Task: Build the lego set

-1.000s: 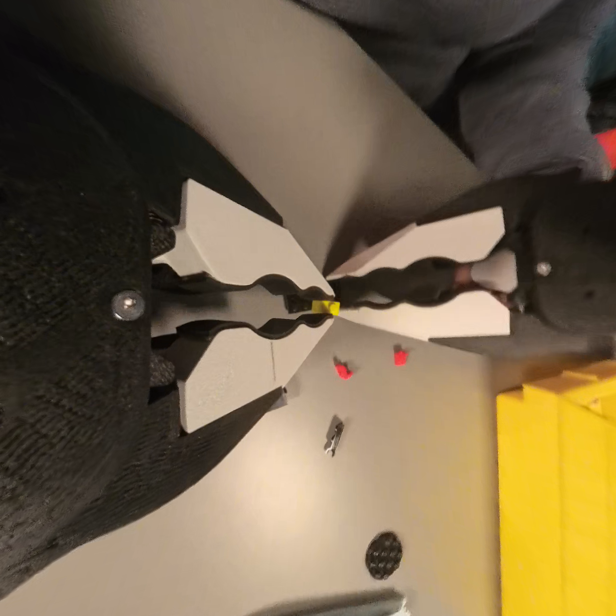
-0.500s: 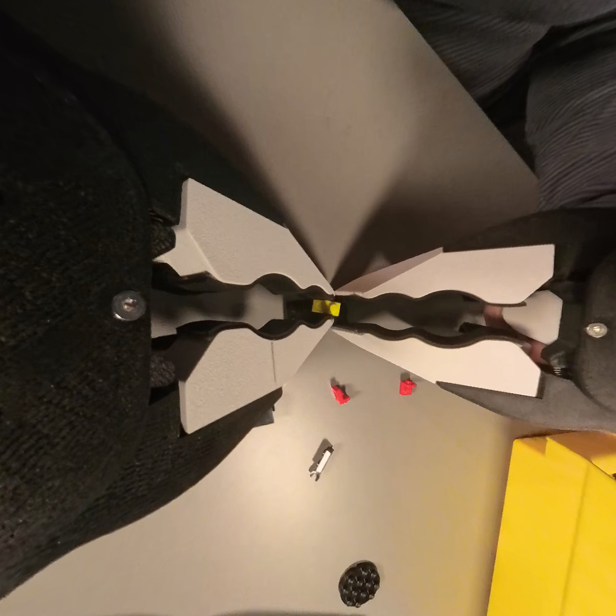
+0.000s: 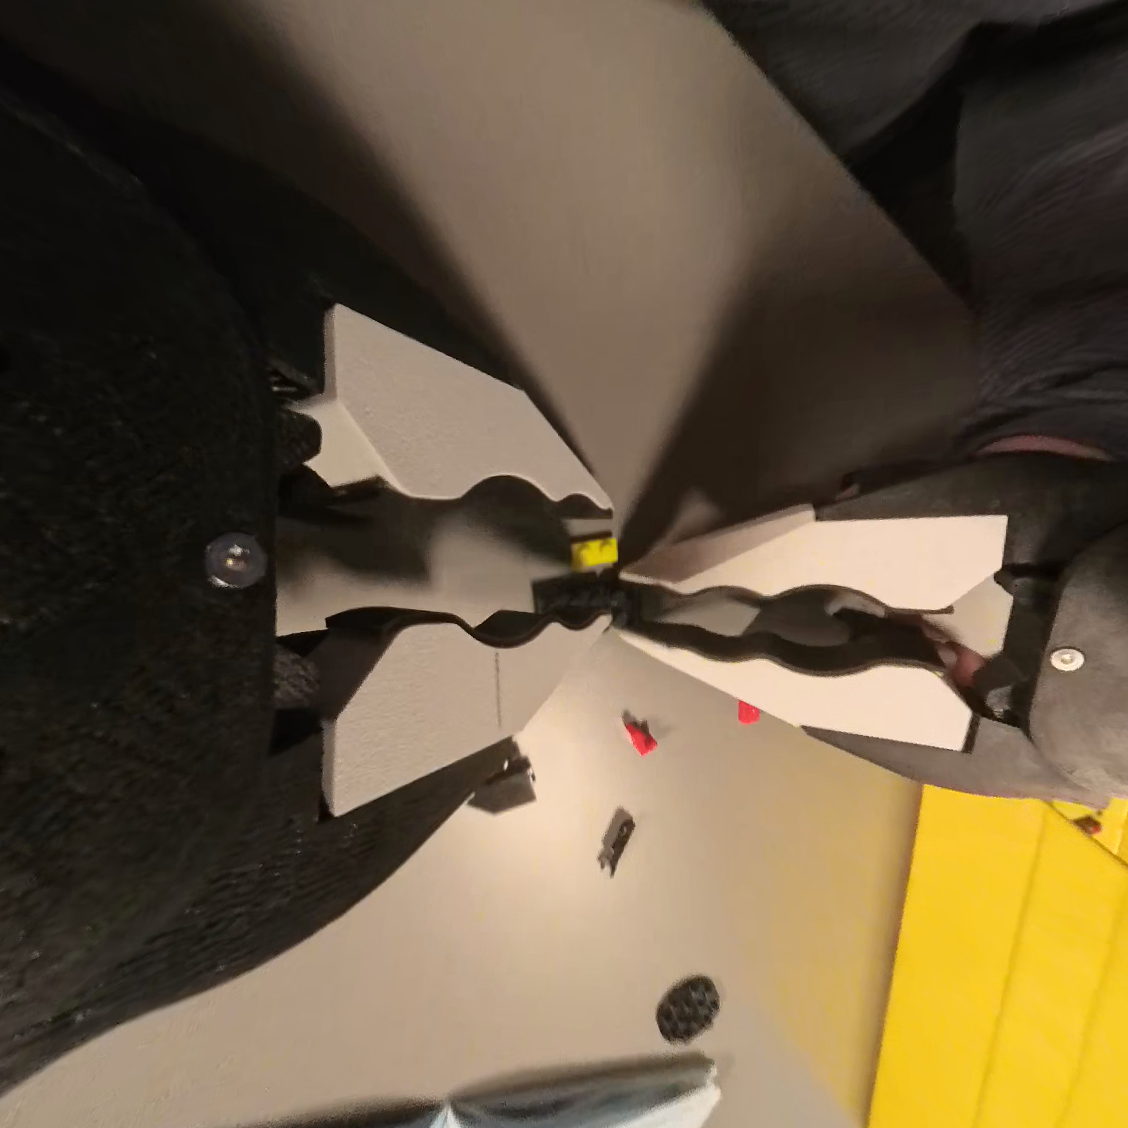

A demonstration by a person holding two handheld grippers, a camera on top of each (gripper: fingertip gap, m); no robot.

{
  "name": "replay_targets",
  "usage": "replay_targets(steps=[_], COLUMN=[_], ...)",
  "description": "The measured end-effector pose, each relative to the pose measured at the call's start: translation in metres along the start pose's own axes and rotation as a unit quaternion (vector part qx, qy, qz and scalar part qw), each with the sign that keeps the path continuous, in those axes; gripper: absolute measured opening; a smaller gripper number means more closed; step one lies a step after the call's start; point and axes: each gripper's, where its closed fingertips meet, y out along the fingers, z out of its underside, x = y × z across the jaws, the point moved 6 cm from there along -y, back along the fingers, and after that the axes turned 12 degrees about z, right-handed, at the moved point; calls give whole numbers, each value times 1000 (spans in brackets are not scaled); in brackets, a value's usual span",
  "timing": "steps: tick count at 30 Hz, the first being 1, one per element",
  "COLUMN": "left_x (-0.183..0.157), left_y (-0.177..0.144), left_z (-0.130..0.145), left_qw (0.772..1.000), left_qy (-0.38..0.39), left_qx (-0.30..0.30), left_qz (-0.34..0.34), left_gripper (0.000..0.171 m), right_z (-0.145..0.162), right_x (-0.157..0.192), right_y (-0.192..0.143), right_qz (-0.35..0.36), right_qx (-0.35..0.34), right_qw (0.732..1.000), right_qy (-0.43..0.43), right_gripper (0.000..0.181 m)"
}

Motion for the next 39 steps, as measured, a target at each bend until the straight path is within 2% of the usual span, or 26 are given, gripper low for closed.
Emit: replay_targets(steps=[3,10,13,19,39], left_x=[0,1,1,1,0], left_y=[0,-3,-3,-3,-3], left_z=[0,2,2,3,3], left_qw=[1000,1000,1000,1000,1000], left_qy=[3,17,15,14,14], left_qx=[1,4,4,4,4], left_qz=[-2,-20,-19,-14,-8], left_gripper=[16,16,16,16,16], right_z=[1,5,5,-2,4], right_x=[7,4,3,-15,-12], right_y=[-5,6,7,6,9], right_qz=[-33,-51,-69,-12,2], right_qx=[-3,18,27,-1,0], right_qw=[999,998,996,999,1000], right_qy=[24,38,48,35,12], right_gripper=[22,17,6,5,13])
